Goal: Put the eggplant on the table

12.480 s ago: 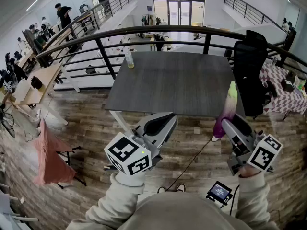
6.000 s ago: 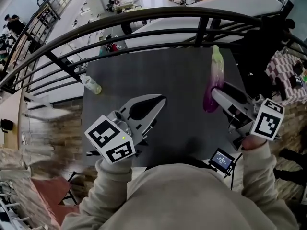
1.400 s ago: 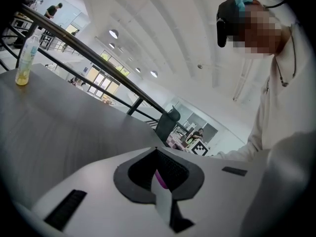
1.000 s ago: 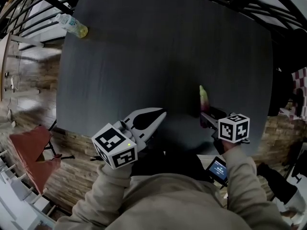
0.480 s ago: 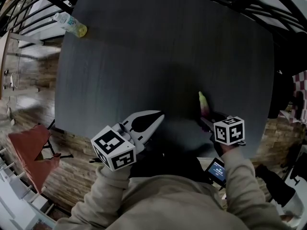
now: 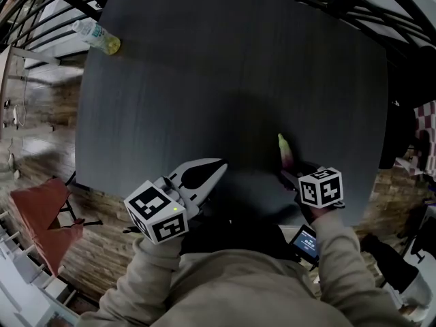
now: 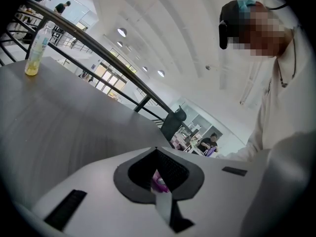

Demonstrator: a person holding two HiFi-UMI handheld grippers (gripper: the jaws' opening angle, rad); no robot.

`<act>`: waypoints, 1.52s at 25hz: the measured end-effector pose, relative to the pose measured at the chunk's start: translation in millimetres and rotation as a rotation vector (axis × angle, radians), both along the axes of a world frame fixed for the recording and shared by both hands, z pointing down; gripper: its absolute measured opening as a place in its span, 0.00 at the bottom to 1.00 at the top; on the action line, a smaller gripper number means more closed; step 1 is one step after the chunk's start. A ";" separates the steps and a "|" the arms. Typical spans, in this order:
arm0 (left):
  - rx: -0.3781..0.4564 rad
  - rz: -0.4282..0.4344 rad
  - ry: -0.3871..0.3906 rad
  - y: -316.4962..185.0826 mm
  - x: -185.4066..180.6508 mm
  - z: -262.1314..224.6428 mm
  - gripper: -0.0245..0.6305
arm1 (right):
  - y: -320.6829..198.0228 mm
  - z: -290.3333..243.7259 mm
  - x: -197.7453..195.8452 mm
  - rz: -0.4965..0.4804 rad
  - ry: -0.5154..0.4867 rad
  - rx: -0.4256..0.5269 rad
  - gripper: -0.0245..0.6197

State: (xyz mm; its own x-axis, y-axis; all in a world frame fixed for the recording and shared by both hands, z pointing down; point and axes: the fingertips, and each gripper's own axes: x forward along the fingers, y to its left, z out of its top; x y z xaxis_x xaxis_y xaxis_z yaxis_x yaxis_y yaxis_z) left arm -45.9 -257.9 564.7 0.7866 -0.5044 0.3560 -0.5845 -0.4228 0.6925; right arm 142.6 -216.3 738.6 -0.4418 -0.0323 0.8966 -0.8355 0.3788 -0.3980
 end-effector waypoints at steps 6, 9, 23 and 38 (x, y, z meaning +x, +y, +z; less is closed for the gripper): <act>-0.023 -0.007 0.021 -1.2 -7.5 -0.1 0.04 | -1.5 2.8 -5.5 -0.021 0.003 -0.005 0.41; -0.040 -0.016 0.024 2.8 -13.4 1.9 0.04 | -2.7 3.7 -6.1 -0.015 -0.002 -0.005 0.42; 0.068 0.040 0.019 1.2 -3.9 -52.8 0.04 | -12.1 -45.7 13.1 0.110 -0.059 0.066 0.46; 0.317 0.197 0.054 2.7 25.3 -188.7 0.04 | -46.0 -237.8 7.2 0.215 -0.295 0.392 0.33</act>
